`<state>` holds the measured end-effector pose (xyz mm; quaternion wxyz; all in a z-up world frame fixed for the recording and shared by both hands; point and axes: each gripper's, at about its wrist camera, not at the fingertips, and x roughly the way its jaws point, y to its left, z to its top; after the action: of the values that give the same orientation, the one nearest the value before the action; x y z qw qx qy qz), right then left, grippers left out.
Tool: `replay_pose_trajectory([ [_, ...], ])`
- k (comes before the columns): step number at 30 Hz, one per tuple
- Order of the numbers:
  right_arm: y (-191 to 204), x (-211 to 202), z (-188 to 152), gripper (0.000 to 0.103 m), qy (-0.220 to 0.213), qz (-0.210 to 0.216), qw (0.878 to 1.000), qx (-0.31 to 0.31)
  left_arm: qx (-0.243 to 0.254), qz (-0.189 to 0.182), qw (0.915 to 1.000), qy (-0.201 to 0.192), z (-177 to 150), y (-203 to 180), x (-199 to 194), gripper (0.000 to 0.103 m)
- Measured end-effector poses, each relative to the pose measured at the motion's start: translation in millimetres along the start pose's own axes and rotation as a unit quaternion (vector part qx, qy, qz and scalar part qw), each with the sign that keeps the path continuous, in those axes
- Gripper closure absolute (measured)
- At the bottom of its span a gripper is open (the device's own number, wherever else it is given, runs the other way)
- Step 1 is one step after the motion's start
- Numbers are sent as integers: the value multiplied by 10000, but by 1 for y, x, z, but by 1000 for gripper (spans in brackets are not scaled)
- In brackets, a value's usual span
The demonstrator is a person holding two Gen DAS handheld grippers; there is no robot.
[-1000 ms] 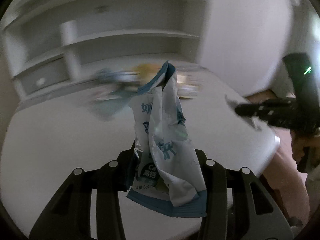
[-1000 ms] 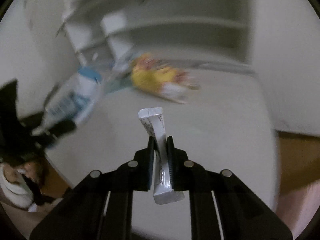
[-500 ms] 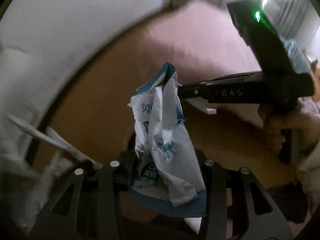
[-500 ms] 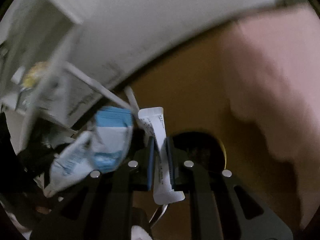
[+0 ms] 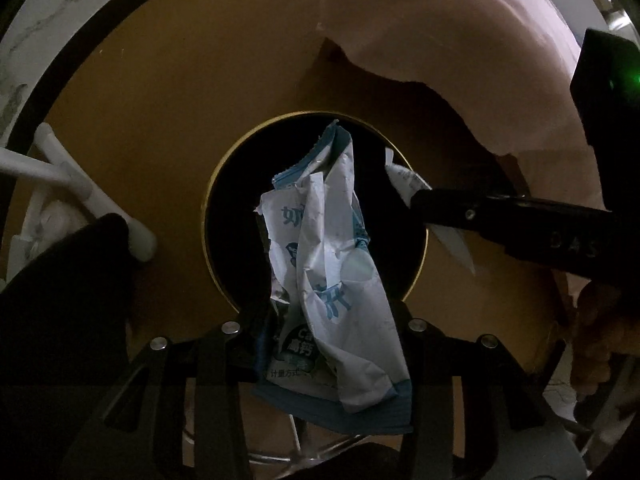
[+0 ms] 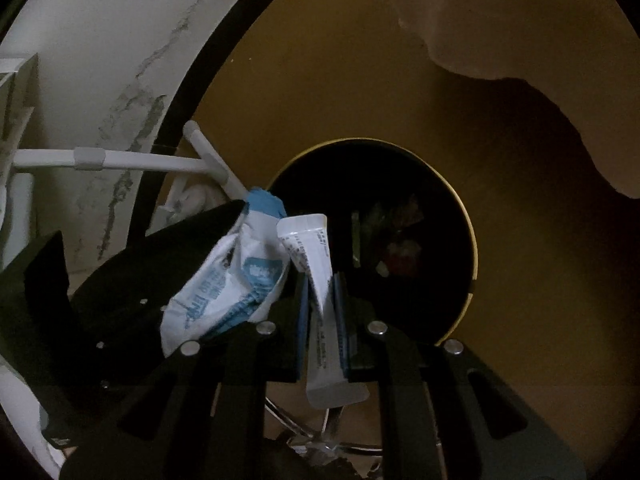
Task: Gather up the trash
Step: 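Open both tools to drop bag and tube into the bin, then move both tools back over the desk toward remaining trash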
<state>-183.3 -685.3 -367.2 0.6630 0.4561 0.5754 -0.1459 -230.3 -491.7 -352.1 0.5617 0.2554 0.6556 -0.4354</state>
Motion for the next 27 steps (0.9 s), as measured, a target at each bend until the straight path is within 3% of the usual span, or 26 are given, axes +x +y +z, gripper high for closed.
replay_pose_trajectory([
  [5, -2, 4, 9, 90, -32, -47, 10000, 45, -51, -231, 9997, 62, 0, 17, -2, 60],
  [6, -1, 2, 10, 90, -76, -70, 9999, 11, -43, -257, 9997, 6, 1, 14, -3, 56],
  [8, 5, 3, 10, 86, -107, -81, 9999, 3, 26, -310, 9994, -170, 3, 12, -8, 32],
  [9, 4, 0, 12, 80, -110, -105, 9999, -5, 94, -346, 9988, -340, 3, 9, -15, 25],
  [10, 3, -6, 14, 54, -161, -143, 9998, -21, 137, -330, 9984, -432, 4, 9, -18, 15],
  [11, 2, -14, 16, 29, -290, -194, 9994, -33, 223, -302, 9977, -569, 4, 6, -25, 12],
  [15, 5, -80, 17, 22, -1000, -471, 9938, -131, 560, -300, 9943, -860, 0, -13, -50, 12],
  [17, 13, -125, 11, 20, -1568, -940, 9830, -155, 738, -291, 9906, -1116, -3, -26, -73, 12],
  [19, 30, -175, -3, 11, -2351, -1598, 9583, -301, 952, -387, 9814, -1623, -11, -43, -114, 12],
  [20, 40, -195, -11, 7, -2701, -1816, 9447, -400, 1036, -427, 9761, -1863, -15, -50, -133, 10],
  [21, 56, -220, -24, 7, -3211, -2067, 9225, -565, 1146, -495, 9665, -2242, -21, -58, -165, 10],
  [23, 84, -246, -43, 7, -3839, -2285, 8901, -903, 1181, -571, 9536, -2708, -29, -65, -207, 9],
  [25, 109, -256, -56, 7, -4089, -2268, 8754, -1228, 1138, -650, 9449, -3000, -39, -63, -245, 9],
  [27, 132, -256, -62, 7, -4108, -2048, 8767, -1437, 994, -659, 9323, -3416, -54, -52, -291, 9],
])
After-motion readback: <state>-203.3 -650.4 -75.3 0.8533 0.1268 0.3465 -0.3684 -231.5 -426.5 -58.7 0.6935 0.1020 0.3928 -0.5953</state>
